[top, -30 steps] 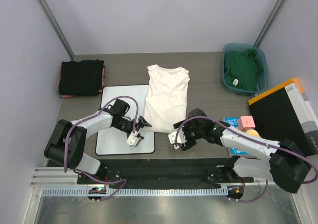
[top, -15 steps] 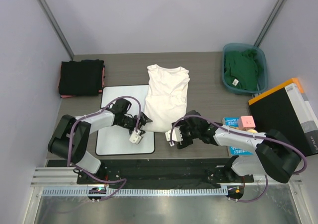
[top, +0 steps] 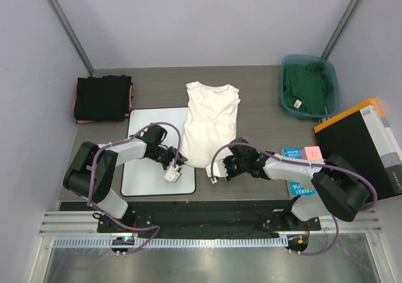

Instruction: Fold and stack the t-shirts

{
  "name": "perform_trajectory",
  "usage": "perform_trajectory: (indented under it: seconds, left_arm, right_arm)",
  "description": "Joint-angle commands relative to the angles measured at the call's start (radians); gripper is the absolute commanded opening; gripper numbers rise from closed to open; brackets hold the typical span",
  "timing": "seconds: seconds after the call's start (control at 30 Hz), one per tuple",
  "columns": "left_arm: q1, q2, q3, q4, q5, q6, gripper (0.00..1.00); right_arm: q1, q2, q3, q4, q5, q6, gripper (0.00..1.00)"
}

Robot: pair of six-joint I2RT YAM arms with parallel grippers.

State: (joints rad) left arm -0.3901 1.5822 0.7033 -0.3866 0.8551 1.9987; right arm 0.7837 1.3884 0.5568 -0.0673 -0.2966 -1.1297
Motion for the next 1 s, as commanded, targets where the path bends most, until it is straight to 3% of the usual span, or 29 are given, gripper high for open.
perform_trajectory:
  seconds: [0.0, 0.03, 0.27, 0.63, 0.83, 0.97]
  left_arm:
    - [-0.010, -0.005, 0.027, -0.182, -0.022, 0.113, 0.07]
    - [-0.012, -0.014, 0.027, -0.205, -0.015, 0.118, 0.00]
    - [-0.012, -0.132, 0.090, -0.577, 0.100, 0.164, 0.00]
    - [-0.013, -0.364, 0.142, -1.138, 0.220, 0.334, 0.00]
    - [-0.019, -0.502, 0.159, -1.276, 0.266, 0.331, 0.00]
    - [-0.049, -0.570, 0.177, -1.276, 0.282, 0.273, 0.00]
  right_arm:
    - [0.002, 0.003, 0.078, -0.191, -0.064, -0.022, 0.01]
    - [0.002, -0.009, 0.090, -0.216, -0.078, -0.022, 0.01]
    - [0.003, -0.095, 0.264, -0.596, -0.243, -0.051, 0.01]
    - [0.006, -0.219, 0.399, -0.971, -0.383, -0.136, 0.01]
    - [0.008, -0.273, 0.459, -1.075, -0.470, -0.139, 0.01]
    - [0.008, -0.288, 0.488, -1.112, -0.451, -0.159, 0.01]
